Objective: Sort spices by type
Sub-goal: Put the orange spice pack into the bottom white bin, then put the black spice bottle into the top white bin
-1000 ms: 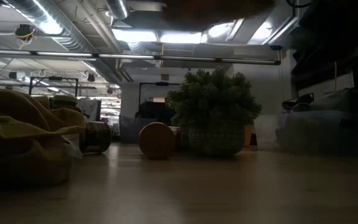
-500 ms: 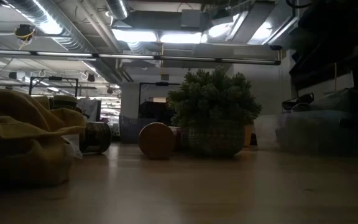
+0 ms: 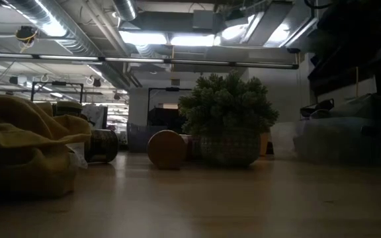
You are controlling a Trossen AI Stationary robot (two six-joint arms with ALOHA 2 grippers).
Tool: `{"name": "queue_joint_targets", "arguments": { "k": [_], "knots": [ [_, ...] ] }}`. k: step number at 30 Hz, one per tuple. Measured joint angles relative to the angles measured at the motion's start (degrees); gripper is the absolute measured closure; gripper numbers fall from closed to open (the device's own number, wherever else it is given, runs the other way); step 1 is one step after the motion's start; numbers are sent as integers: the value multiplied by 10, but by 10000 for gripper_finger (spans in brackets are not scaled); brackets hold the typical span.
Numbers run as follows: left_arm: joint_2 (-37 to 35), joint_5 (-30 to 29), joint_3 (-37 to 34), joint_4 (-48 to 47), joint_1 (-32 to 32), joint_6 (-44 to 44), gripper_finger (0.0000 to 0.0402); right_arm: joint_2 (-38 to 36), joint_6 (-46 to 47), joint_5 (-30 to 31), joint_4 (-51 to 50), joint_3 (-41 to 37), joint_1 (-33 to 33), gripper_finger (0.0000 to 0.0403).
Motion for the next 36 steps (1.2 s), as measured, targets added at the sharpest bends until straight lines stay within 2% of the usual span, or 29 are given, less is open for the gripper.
{"name": "queue_joint_targets", "arguments": {
  "k": [10, 15, 19, 23, 32, 36],
  "knots": [
    [0, 0, -32, -1, 15, -6, 244, 0, 0, 0, 0, 0, 0, 249],
    [0, 1, -31, 2, 50, -13, 240, 0, 0, 0, 0, 0, 0, 249],
    [-15, -5, -31, 10, 85, 24, 247, 0, 0, 0, 0, 0, 0, 249],
    [-37, -48, -31, 20, 122, 46, 248, 0, 0, 0, 0, 0, 0, 249],
    [-48, -191, -30, 23, 207, 19, 247, 0, 0, 0, -1, 0, 0, 249],
    [-47, -211, -41, 68, 239, 55, 247, 0, 0, 0, -1, 0, 0, 249]
  ]
}}
